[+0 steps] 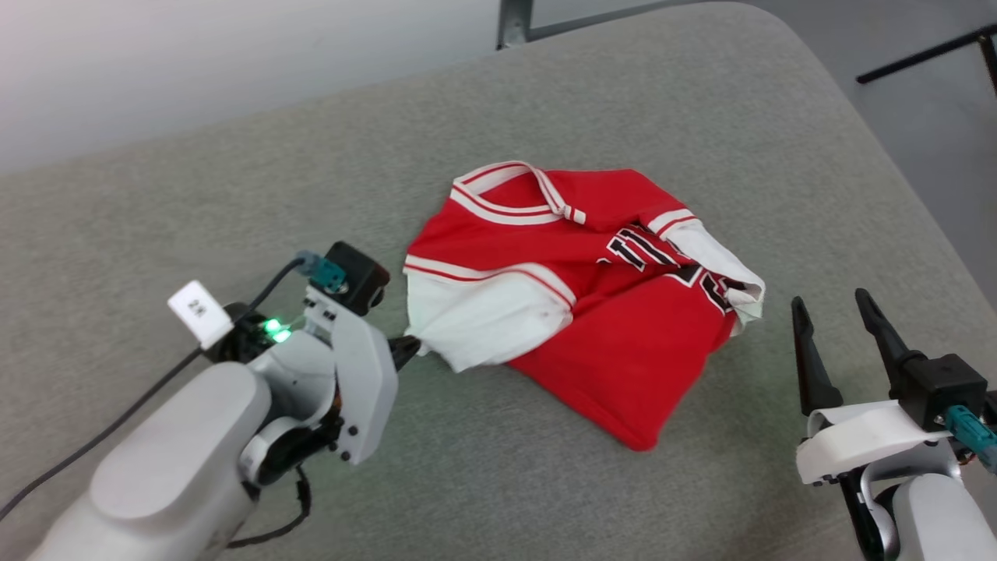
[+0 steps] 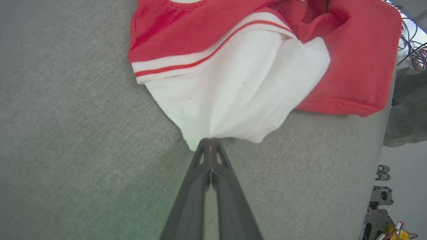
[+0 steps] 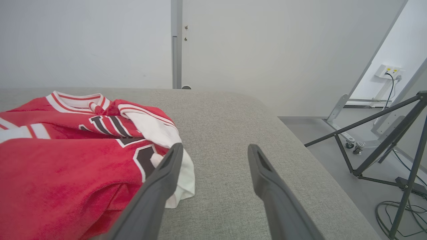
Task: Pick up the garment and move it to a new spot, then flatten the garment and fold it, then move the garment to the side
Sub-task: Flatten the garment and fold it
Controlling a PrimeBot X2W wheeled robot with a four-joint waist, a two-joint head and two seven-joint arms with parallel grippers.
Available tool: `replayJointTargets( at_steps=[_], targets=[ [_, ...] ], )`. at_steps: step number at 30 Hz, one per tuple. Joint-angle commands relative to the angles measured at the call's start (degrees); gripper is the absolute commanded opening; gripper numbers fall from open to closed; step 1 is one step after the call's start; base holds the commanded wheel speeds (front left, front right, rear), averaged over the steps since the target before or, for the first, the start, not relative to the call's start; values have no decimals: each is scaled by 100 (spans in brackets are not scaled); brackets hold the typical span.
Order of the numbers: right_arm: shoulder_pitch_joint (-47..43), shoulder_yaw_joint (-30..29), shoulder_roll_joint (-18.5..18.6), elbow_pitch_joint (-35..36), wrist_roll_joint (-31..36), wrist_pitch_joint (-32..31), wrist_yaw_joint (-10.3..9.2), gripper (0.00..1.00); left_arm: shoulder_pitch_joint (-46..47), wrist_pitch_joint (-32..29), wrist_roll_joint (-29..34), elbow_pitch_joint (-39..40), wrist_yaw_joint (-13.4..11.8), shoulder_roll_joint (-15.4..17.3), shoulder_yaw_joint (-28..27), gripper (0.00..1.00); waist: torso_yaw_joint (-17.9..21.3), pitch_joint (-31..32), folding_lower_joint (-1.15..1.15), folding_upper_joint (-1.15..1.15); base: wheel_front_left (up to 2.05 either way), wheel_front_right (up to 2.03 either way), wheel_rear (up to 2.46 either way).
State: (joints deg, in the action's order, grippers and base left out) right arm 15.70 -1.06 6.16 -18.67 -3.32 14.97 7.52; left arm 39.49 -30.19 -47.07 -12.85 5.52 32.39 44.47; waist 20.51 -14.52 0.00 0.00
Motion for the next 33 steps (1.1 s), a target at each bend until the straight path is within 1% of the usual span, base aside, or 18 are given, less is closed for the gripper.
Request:
replayJointTargets(
  at_steps=[1,9,15,20,28,33],
  targets=[
    [-92,-18,31,22,19,25,-6,100,-85,9,-30,42,-39,40,-16,0,-116,71,0,0,0,0,0],
    [-176,-30,169,190,51,-126,-6,100,-377,78,-69,188,-206,436,-145,0,-528,222,0,0,0,0,0],
    [-250,-13,277,365,32,-283,-6,100,-552,220,-38,169,-274,690,-234,0,-875,303,0,0,0,0,0],
    [-285,18,359,508,1,-400,-6,100,-619,373,-17,-23,-315,867,-316,0,-1154,354,0,0,0,0,0],
    [-314,37,411,703,-22,-549,-6,100,-529,511,280,-391,-267,1306,-326,0,-1454,319,0,0,0,0,0],
    [-298,45,452,761,-37,-596,-6,100,-517,585,357,-604,-372,1425,-365,0,-1553,283,0,0,0,0,0]
  ],
)
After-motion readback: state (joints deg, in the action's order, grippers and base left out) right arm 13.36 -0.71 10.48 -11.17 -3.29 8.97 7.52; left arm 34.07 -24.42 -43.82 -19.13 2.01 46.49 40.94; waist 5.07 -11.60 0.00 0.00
